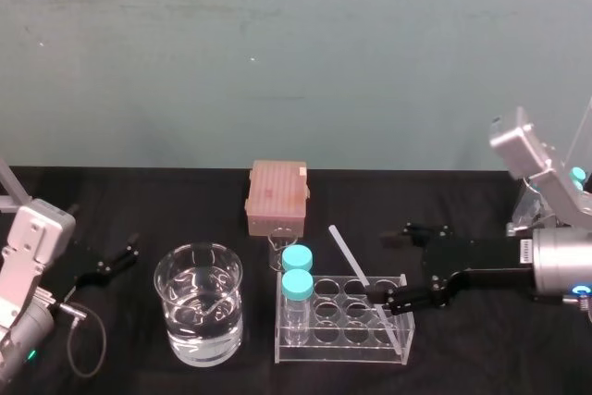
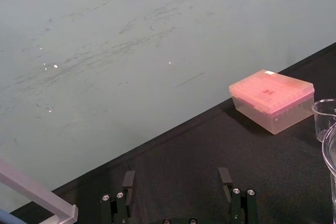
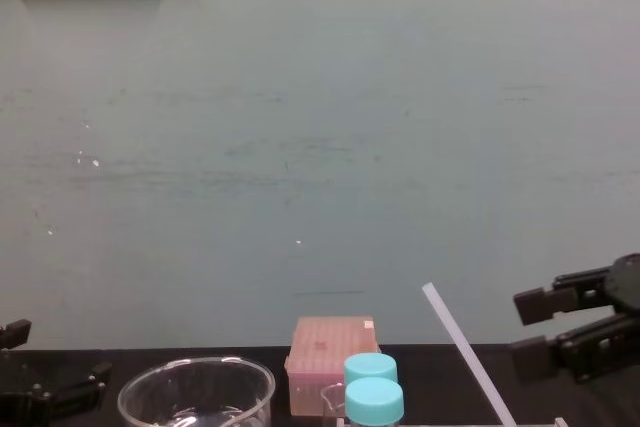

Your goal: Pick up the stirring rod with one hand, then place it down.

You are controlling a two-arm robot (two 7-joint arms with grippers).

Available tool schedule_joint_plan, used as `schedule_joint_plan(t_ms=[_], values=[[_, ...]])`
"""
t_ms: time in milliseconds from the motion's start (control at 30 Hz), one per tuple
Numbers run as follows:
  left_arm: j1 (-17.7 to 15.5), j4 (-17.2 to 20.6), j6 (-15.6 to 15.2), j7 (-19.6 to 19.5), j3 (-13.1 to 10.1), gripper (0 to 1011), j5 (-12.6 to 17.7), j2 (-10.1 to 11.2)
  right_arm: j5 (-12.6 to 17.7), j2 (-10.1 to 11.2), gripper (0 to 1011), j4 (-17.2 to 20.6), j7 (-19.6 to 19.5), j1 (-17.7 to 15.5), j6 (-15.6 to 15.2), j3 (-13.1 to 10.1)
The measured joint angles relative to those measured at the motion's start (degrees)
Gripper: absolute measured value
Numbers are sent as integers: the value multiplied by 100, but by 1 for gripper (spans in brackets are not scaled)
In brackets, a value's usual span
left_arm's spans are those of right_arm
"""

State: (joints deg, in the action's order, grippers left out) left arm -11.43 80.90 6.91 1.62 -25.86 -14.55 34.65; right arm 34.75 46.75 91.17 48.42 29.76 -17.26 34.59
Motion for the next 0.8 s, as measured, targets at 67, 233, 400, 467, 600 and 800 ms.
schedule_joint_plan(t_ms=[67,233,400,467,600,800], values=[[0,0,0,0,0,1005,0,0,-52,-36,1003,-55,4,72,6,68],[0,0,0,0,0,1005,0,0,-148,-162,1003,-226,20,261,35,243],[0,0,0,0,0,1005,0,0,-196,-312,1003,-423,28,423,43,407],[0,0,0,0,0,1005,0,0,-215,-378,1003,-499,26,478,54,468],[0,0,0,0,0,1005,0,0,-241,-482,1003,-615,5,550,69,546],[0,0,0,0,0,1005,0,0,-287,-601,1003,-749,-102,632,69,619]])
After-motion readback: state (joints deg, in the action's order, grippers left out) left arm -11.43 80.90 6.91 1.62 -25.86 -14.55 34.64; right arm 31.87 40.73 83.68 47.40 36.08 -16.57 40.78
